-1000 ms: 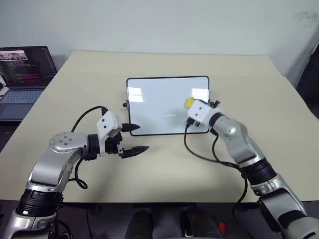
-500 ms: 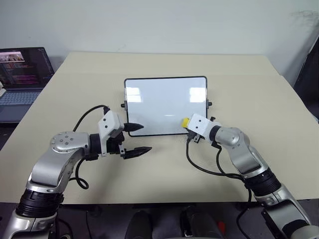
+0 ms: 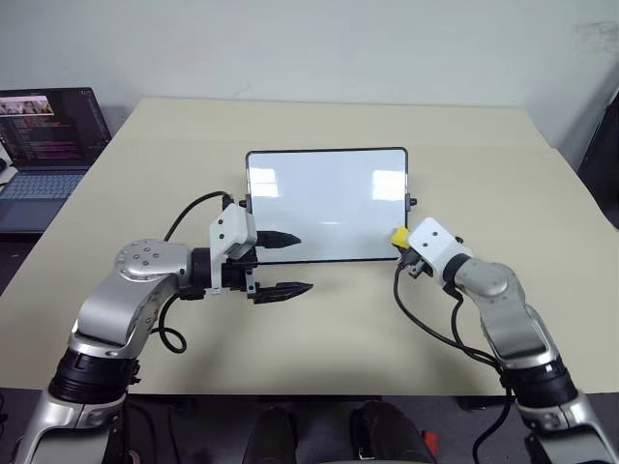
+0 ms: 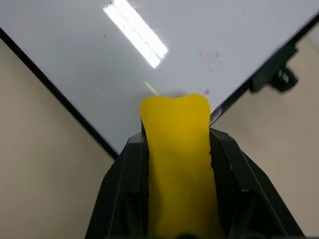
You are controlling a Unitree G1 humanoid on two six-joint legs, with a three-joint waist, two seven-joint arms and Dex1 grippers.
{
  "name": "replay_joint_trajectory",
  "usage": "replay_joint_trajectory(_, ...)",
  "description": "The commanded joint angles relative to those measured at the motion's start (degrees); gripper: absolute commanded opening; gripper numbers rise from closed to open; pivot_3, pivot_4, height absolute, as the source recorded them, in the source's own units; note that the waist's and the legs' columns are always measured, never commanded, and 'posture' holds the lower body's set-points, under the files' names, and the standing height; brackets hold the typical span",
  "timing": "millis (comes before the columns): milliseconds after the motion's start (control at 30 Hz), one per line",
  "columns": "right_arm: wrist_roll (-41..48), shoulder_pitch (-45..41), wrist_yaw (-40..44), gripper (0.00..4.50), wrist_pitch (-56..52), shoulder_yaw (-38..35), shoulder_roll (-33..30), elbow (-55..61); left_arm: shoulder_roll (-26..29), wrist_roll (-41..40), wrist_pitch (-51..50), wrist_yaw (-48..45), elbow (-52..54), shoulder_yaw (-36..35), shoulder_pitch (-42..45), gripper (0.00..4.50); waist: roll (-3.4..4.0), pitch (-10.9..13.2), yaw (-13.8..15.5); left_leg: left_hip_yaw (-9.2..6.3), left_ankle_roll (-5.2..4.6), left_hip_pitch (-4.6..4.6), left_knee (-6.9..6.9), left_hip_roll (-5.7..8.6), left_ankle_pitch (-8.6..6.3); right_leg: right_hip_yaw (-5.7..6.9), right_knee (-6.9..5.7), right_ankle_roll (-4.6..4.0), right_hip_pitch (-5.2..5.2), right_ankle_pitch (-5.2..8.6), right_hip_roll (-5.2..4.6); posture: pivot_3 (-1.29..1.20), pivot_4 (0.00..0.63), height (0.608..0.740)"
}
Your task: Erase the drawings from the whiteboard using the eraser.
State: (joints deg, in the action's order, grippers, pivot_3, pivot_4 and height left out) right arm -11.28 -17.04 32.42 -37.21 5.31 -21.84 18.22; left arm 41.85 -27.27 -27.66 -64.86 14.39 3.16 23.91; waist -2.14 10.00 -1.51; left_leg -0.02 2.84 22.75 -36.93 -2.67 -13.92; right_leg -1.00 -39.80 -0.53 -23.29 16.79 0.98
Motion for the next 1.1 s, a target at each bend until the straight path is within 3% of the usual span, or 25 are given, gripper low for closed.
replay_joint_trajectory(33, 4.60, 3.06, -0.87, 1.28, -6.42, -8.33, 0.23, 10.06, -1.41, -0.58, 0.95, -1.42, 0.05, 1.56, 3.26, 4.50, 0.06, 0.04, 0.01, 0.01, 0.00, 0.01, 0.00, 0.00, 0.00, -0.02, 0.00, 0.00, -0.02, 0.00, 0.00, 0.00, 0.150, 0.740)
replay_joint_trajectory(167, 6.09, 8.83, -3.15, 1.28, -11.08, -14.30, -0.32, 12.13, -6.15, 4.35, 5.30, -0.58, -4.11, 6.78, 8.49, 4.50, 0.05, 0.03, 0.31, 0.00, 0.02, 0.07, 0.00, 0.05, -0.02, 0.00, 0.18, 0.04, 0.02, 0.00, -0.03, 0.00, 0.150, 0.740)
replay_joint_trajectory(400, 9.76, 5.95, -10.68, 1.28, -9.77, -18.36, 5.64, 3.46, -15.57, 9.55, 12.32, -2.01, -13.69, 13.08, 16.12, 4.50, 0.09, 0.05, -0.77, 0.11, 0.01, 0.04, 0.02, 0.06, -0.02, -0.15, 0.22, 0.08, 0.03, -0.03, 0.10, 0.00, 0.150, 0.740)
replay_joint_trajectory(767, 11.77, 1.63, -14.60, 1.28, -5.64, -17.26, 5.21, -3.55, -18.75, 11.76, 15.99, -4.00, -17.12, 14.67, 16.74, 4.50, 0.14, 0.08, -0.30, 0.10, 0.00, 0.13, 0.08, 0.07, -0.03, -0.13, 0.32, 0.06, -0.01, -0.02, 0.28, 0.00, 0.150, 0.740)
replay_joint_trajectory(933, 13.69, 0.65, -16.12, 2.87, -5.45, -18.34, 5.88, -5.18, -18.56, 11.53, 15.47, -4.01, -17.06, 13.92, 16.71, 4.50, 0.14, 0.08, -0.28, 0.10, 0.00, 0.14, 0.07, 0.07, -0.03, -0.13, 0.32, 0.06, -0.01, -0.02, 0.28, 0.00, 0.150, 0.740)
replay_joint_trajectory(1067, 14.81, 0.69, -16.93, 4.39, -4.39, -18.53, 5.63, -5.28, -18.34, 11.39, 15.02, -3.11, -16.03, 13.38, 15.76, 4.50, 0.14, 0.08, -0.27, 0.08, 0.00, 0.13, 0.07, 0.06, -0.03, -0.11, 0.31, 0.06, -0.01, -0.02, 0.28, 0.00, 0.150, 0.740)
replay_joint_trajectory(1100, 15.19, 0.76, -17.05, 4.46, -3.78, -18.85, 5.56, -4.71, -18.40, 11.15, 14.53, -2.11, -15.45, 12.73, 15.47, 4.50, 0.14, 0.08, -0.29, 0.08, 0.00, 0.13, 0.07, 0.06, -0.03, -0.11, 0.31, 0.06, -0.01, -0.02, 0.28, 0.00, 0.150, 0.740)
